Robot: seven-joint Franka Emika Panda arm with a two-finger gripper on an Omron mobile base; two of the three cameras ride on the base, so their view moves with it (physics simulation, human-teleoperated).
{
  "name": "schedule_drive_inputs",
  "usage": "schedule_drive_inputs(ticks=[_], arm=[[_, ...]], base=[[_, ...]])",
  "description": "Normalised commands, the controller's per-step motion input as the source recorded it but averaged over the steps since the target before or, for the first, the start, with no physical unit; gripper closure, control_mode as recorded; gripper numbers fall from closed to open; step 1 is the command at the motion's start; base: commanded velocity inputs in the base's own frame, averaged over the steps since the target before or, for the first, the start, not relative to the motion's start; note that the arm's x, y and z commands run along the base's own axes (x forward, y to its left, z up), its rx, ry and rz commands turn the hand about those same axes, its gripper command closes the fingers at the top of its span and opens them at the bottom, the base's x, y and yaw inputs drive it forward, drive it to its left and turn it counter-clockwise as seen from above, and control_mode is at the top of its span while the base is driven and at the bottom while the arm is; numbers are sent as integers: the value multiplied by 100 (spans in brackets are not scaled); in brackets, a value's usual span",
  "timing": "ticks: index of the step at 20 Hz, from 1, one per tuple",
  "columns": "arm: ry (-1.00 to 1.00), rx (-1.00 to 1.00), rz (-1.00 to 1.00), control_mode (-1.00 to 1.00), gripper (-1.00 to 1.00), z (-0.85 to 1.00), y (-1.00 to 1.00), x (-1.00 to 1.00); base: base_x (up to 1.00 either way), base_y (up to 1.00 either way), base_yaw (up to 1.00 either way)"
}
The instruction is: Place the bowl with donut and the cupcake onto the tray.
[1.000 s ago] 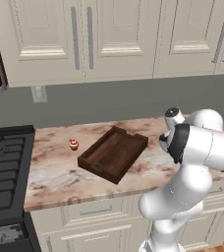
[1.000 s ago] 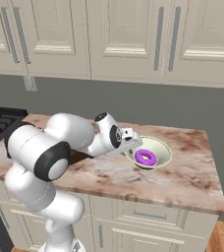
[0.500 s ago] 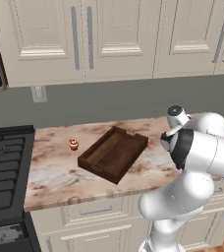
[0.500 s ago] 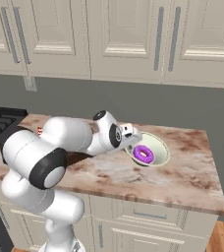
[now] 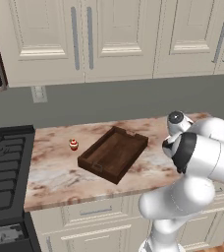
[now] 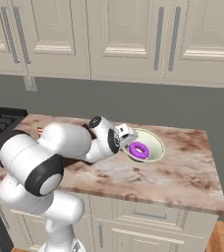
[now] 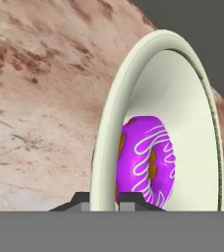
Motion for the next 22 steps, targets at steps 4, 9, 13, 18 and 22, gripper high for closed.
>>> schedule_drive_inputs(ticks=[4, 9, 13, 18, 22], arm=[[0, -6, 20, -100, 100, 7, 23, 0], [0, -5, 18, -100, 100, 17, 30, 0], [0, -4, 18, -100, 100, 20, 49, 0], [0, -3, 18, -100, 100, 25, 51, 0], [0, -5, 18, -100, 100, 4, 63, 0]], base=[[0, 0, 0], [0, 0, 0], [0, 0, 0], [0, 0, 0], [0, 0, 0]])
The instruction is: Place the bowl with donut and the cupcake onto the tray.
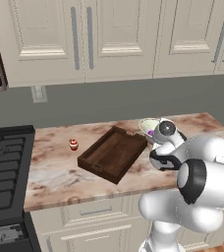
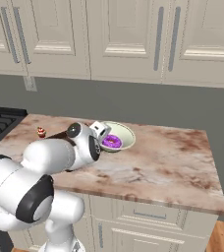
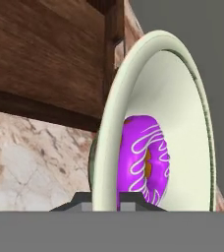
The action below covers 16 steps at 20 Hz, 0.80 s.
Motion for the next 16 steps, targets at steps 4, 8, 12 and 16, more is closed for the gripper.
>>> schedule_drive_inputs(ticks=[4, 8, 12, 16], arm=[[0, -3, 18, -100, 100, 6, 55, 0], [0, -1, 16, -100, 100, 13, 48, 0], [0, 0, 15, -100, 100, 22, 43, 0], [0, 0, 11, -100, 100, 31, 37, 0]], base=[[0, 0, 0], [0, 0, 0], [0, 0, 0], [0, 0, 0]])
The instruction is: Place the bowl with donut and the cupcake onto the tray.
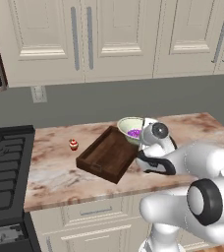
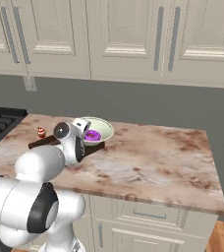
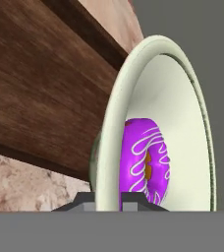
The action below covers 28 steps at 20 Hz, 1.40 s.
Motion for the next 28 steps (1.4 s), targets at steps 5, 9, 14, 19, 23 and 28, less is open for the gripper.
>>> schedule_drive_inputs(ticks=[5, 9, 14, 19, 23, 28], arm=[[0, -2, 7, -100, 100, 2, 34, 12], [-5, 0, 1, -100, 100, -1, 1, 24], [-2, -4, 1, -100, 100, -14, 10, 8], [0, -5, 1, -100, 100, -10, 34, 0], [0, 0, 2, -100, 100, 0, 18, 0], [0, 0, 3, -100, 100, -1, 0, 0]], base=[[0, 0, 0], [0, 0, 0], [0, 0, 0], [0, 0, 0], [0, 0, 0], [0, 0, 0]])
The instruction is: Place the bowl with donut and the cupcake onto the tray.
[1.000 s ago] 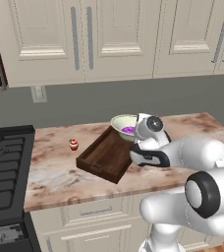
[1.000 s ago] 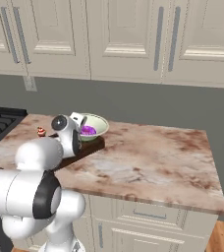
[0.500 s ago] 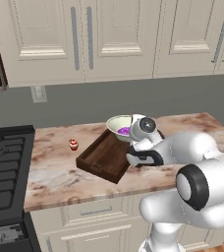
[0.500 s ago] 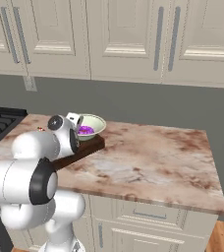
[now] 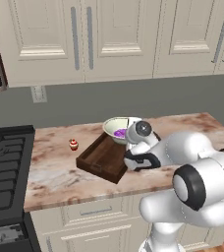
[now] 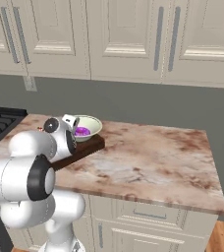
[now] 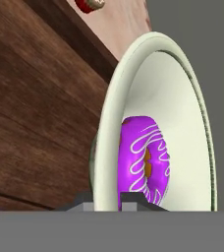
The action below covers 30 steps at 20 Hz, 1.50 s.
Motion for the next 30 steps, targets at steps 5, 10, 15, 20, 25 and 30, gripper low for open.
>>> schedule_drive_inputs(ticks=[5, 10, 15, 20, 25, 30], arm=[[0, 0, 3, -100, 100, -16, 0, 0], [0, 0, 2, -100, 100, -17, 0, 0], [0, 0, 0, -100, 100, -8, 0, 4], [0, 0, 0, -100, 100, -10, 0, 3], [0, 0, 0, -100, 100, -14, 0, 8], [0, 0, 0, -100, -100, -6, 0, 1]], base=[[0, 0, 0], [0, 0, 0], [0, 0, 0], [0, 0, 0], [0, 0, 0], [0, 0, 0]])
